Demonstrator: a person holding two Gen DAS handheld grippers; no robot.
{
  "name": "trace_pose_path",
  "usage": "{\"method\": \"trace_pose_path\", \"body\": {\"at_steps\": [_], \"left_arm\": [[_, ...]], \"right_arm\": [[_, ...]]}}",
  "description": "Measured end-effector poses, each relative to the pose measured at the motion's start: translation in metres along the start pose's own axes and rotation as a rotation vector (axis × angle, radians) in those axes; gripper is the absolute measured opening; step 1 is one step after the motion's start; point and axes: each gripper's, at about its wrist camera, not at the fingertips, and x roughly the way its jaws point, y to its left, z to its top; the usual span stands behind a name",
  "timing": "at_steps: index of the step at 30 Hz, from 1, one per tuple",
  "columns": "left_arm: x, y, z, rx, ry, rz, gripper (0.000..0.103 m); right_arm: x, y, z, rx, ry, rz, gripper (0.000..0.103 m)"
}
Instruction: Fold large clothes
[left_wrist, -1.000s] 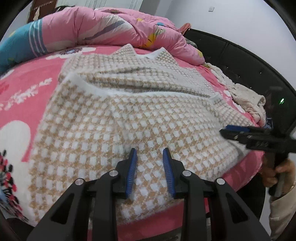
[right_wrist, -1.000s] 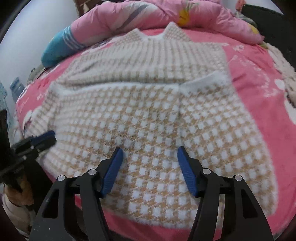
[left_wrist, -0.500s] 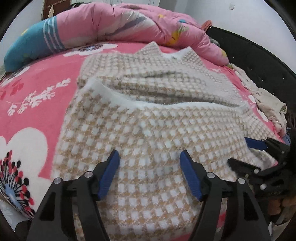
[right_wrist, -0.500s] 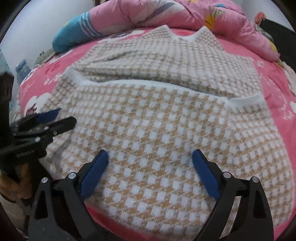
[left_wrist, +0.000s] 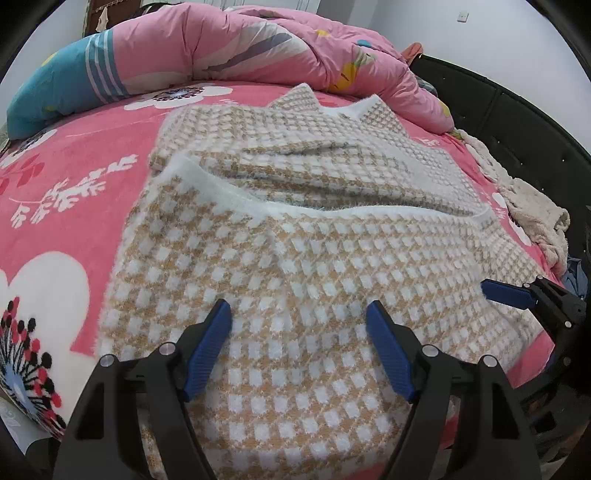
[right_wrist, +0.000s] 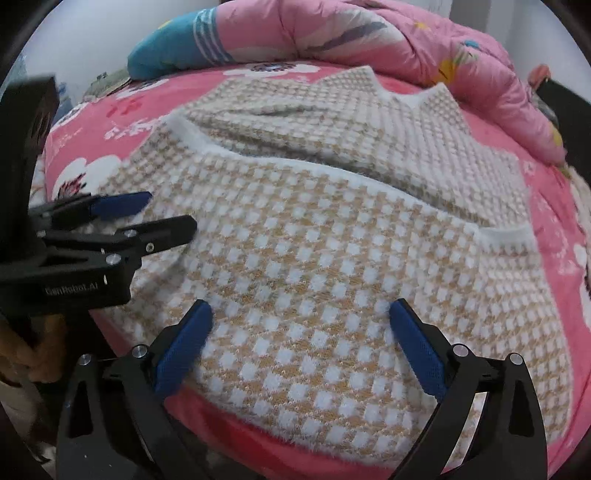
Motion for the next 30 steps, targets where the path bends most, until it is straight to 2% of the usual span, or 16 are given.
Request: {"method": "trace_pose_path", "body": {"at_steps": [7, 13, 17, 26, 30], "left_arm": [[0.000, 0.001, 0.000, -0.003, 0.000, -0.001, 0.075], [0.002, -0.005, 0.002, 0.011, 0.018, 0.010, 0.079], [0.003, -0.012, 0.005, 0.020, 0.036, 0.023, 0.086], [0.009, -0.028, 0.012, 0.024, 0.071, 0.091, 0.089], [-0.001, -0.043, 0.014, 0.059, 0.051, 0.111, 0.094]], "right_arm": [[-0.023, -0.023, 0.006, 0.047, -0.037, -0.006, 0.093], [-0.040, -0.060, 0.010, 0.152, -0.065, -0.028, 0.094], [-0.049, -0.079, 0.005, 0.223, -0.074, -0.014, 0.095], [-0.057, -0.093, -0.006, 0.295, -0.091, 0.030, 0.095], [-0.060, -0.097, -0.002, 0.295, -0.111, 0.044, 0.095]]}}
